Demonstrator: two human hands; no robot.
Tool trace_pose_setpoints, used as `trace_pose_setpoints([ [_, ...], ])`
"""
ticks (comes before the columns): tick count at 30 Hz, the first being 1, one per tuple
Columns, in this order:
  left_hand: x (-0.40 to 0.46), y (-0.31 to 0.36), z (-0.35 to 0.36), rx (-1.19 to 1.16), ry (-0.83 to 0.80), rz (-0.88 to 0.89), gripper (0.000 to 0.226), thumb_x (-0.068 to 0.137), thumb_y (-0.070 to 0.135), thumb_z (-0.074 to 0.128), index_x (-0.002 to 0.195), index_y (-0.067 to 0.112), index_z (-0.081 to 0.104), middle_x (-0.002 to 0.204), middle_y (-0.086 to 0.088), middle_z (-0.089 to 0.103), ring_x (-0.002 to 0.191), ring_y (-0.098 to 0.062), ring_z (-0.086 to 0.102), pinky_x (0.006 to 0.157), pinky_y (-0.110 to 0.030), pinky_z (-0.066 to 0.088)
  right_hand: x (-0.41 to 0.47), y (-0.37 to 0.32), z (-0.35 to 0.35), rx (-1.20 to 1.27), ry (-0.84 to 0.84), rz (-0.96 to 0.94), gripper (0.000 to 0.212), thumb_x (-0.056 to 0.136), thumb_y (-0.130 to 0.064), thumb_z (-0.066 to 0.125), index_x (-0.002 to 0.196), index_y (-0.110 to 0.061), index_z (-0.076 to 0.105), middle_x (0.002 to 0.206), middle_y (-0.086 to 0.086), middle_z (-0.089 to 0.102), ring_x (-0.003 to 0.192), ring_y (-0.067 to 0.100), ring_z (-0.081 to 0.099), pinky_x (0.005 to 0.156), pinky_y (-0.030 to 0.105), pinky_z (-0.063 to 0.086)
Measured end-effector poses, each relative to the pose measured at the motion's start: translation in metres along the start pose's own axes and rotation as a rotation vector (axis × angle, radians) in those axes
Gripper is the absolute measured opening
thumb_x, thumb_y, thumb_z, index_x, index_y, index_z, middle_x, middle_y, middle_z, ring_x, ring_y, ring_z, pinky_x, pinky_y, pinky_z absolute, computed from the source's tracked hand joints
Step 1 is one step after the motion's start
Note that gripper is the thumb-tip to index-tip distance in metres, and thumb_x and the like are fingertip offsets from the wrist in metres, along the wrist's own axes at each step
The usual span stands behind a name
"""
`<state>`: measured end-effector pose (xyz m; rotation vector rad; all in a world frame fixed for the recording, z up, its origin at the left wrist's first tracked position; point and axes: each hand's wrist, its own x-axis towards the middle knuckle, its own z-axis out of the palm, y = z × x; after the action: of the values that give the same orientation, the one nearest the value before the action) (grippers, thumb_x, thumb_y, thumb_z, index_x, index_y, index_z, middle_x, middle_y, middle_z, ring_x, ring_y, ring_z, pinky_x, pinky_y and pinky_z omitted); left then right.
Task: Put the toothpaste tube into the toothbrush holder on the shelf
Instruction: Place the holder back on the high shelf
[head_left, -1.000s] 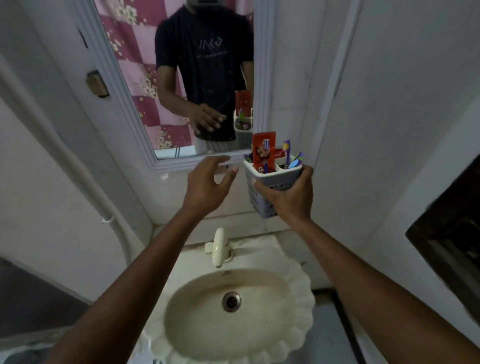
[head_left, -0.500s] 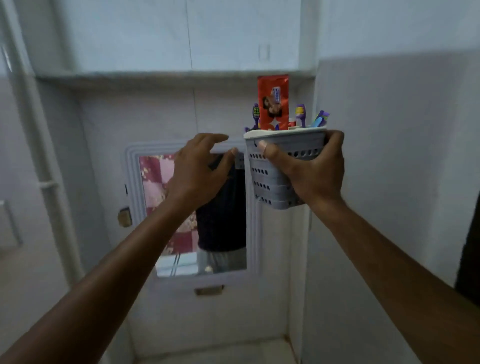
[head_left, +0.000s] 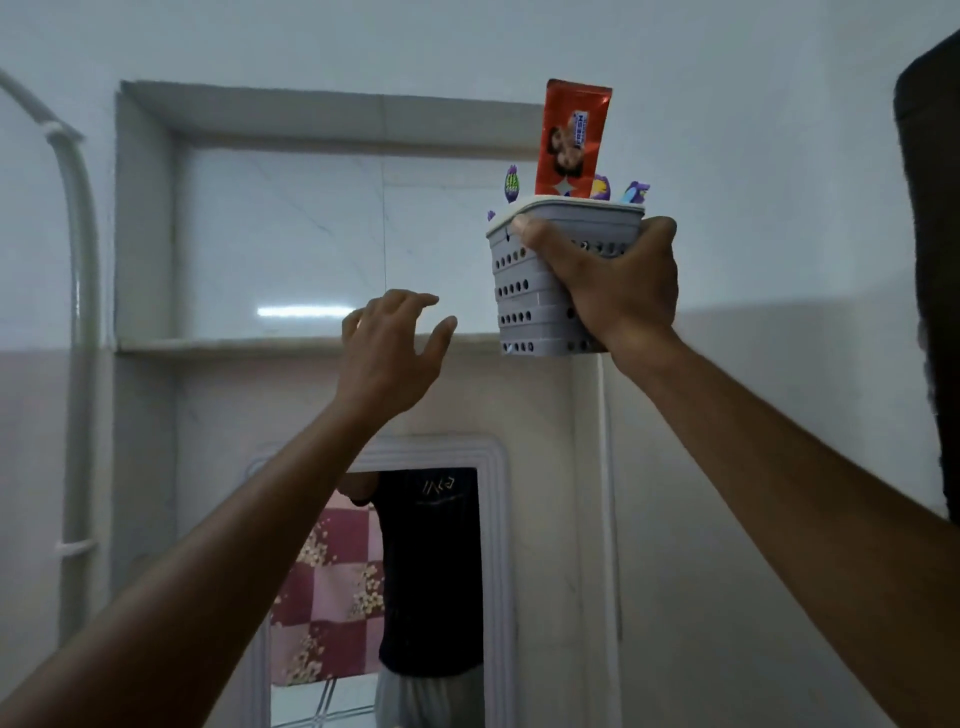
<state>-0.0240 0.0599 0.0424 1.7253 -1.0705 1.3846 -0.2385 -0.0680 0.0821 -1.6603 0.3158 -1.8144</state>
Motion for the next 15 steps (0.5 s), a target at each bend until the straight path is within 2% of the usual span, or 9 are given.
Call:
trace_pose_setpoints([
  [3,0.009,-0.011,0.015,0.085,-0.104,-0.039,0.057,0.104,0.068,0.045,0.143,0.031,0.065,0.152,0.000,0.058,0.152,-0.024,0.042,0.129,-0.057,0.020,0.017,-0.008,0.010,-0.015,0.019,0.003,0.104,0.053,-0.090,0.090,0.123,-0.024,0.049,0.114,-0.010,0.068,0.103,0.012,0.073,0.088,0.040,0.066],
  [6,0.007,-0.019,0.026,0.119,-0.195,-0.101,0.068,0.103,0.077,0.032,0.148,0.034,0.060,0.161,-0.001,0.051,0.160,-0.023,0.030,0.132,-0.056,0.008,0.031,-0.009,0.023,-0.034,0.029,0.001,0.107,0.050,-0.094,0.085,0.123,-0.025,0.049,0.116,-0.010,0.068,0.107,0.015,0.073,0.089,0.043,0.066],
  [7,0.006,-0.021,0.030,0.129,-0.198,-0.110,0.071,0.103,0.078,0.028,0.148,0.033,0.061,0.160,0.000,0.054,0.159,-0.023,0.033,0.132,-0.055,0.008,0.035,-0.008,0.028,-0.046,0.037,-0.005,0.110,0.048,-0.096,0.083,0.124,-0.025,0.048,0.117,-0.008,0.067,0.109,0.018,0.072,0.090,0.044,0.066],
  [11,0.003,-0.023,0.034,0.181,-0.118,-0.089,0.075,0.103,0.081,0.027,0.135,0.030,0.071,0.138,0.001,0.072,0.137,-0.024,0.059,0.119,-0.047,0.031,0.054,-0.003,0.048,-0.114,0.069,-0.004,0.120,0.051,-0.098,0.081,0.133,-0.017,0.049,0.129,0.000,0.066,0.122,0.028,0.068,0.095,0.044,0.063],
  [15,0.002,-0.023,0.035,0.193,-0.104,-0.090,0.073,0.103,0.080,0.031,0.126,0.028,0.075,0.129,0.002,0.076,0.129,-0.023,0.064,0.114,-0.046,0.035,0.061,0.014,0.074,-0.160,0.079,-0.019,0.119,0.065,-0.089,0.087,0.145,-0.010,0.049,0.144,0.006,0.061,0.136,0.028,0.059,0.097,0.039,0.055],
])
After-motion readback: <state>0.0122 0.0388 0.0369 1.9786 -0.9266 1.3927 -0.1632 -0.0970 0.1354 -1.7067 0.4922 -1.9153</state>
